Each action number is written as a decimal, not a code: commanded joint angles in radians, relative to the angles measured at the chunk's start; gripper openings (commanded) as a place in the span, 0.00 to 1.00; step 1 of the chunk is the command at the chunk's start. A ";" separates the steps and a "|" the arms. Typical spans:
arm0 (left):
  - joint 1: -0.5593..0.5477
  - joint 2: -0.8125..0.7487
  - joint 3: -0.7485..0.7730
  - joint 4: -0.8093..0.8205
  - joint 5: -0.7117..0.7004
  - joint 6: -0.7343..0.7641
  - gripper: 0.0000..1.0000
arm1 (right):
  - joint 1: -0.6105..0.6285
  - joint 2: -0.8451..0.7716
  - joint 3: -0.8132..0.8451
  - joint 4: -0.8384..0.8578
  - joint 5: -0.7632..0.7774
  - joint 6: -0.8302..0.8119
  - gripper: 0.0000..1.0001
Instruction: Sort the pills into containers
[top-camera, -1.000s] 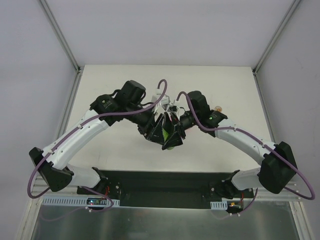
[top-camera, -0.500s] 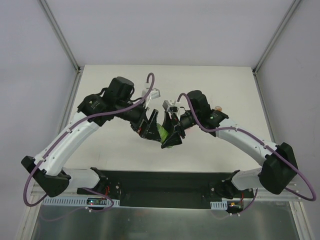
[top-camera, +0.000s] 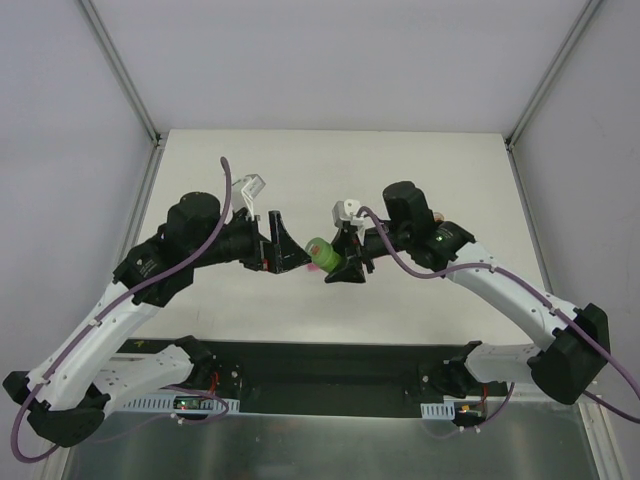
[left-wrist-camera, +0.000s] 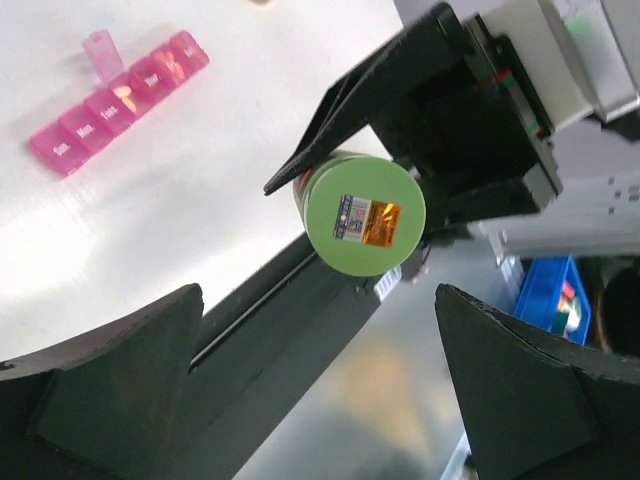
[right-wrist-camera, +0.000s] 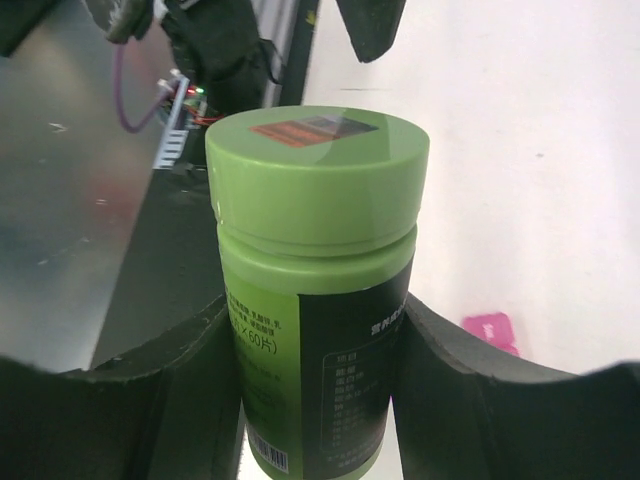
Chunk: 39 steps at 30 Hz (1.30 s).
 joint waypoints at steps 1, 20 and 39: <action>-0.034 -0.042 -0.110 0.282 -0.198 -0.187 0.99 | 0.011 -0.041 0.046 0.006 0.138 -0.060 0.08; -0.102 0.107 -0.038 0.264 -0.306 -0.324 0.86 | 0.022 -0.033 0.044 0.007 0.242 -0.073 0.08; -0.125 0.151 -0.006 0.200 -0.276 -0.290 0.61 | 0.021 -0.018 0.049 0.015 0.231 -0.041 0.08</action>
